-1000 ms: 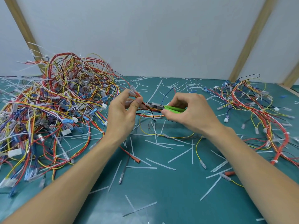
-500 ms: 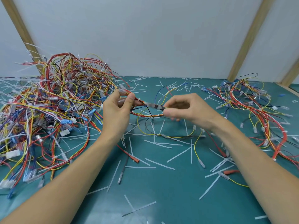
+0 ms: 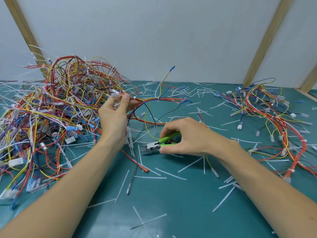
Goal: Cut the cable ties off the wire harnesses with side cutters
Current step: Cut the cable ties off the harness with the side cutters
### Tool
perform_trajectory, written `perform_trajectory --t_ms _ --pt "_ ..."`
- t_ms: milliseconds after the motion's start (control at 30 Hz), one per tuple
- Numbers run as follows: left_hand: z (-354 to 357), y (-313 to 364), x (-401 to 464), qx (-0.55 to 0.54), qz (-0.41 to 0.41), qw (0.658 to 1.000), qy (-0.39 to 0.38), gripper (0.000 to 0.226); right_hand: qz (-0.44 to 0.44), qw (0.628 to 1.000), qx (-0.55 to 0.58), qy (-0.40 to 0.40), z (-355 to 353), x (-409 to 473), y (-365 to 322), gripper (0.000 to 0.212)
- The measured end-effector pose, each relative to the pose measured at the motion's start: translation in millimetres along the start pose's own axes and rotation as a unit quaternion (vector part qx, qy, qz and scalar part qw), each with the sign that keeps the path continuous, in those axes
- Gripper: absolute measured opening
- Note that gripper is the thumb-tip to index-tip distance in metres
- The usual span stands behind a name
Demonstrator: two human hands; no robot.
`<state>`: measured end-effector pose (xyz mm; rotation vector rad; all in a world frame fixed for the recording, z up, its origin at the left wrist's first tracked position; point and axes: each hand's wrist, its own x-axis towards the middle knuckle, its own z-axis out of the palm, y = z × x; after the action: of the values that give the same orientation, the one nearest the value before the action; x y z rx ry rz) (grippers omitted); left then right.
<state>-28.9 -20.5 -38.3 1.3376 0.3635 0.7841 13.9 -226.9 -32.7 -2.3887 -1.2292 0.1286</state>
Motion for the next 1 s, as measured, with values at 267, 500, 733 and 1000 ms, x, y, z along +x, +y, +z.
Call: perform_trajectory --t_ms 267,500,733,1000 --pt "-1.5 2.1 2.4 -0.036 -0.056 0.998 0.005 0.01 -0.016 0.999 0.05 0.007 3.0 0.3 -2.3 0.027" --pt "-3.5 1.5 4.7 -0.084 -0.08 0.993 0.025 0.011 0.002 0.983 0.183 -0.023 -3.2 -0.4 -5.8 0.02" --pt "-6.4 7.5 10.7 -0.111 -0.031 0.985 0.13 0.014 0.023 0.959 0.269 -0.082 -15.8 -0.2 7.5 0.03" --pt "-3.0 6.2 6.1 -0.115 -0.046 0.989 0.075 0.013 0.049 0.994 0.084 -0.041 -9.9 -0.8 6.9 0.028"
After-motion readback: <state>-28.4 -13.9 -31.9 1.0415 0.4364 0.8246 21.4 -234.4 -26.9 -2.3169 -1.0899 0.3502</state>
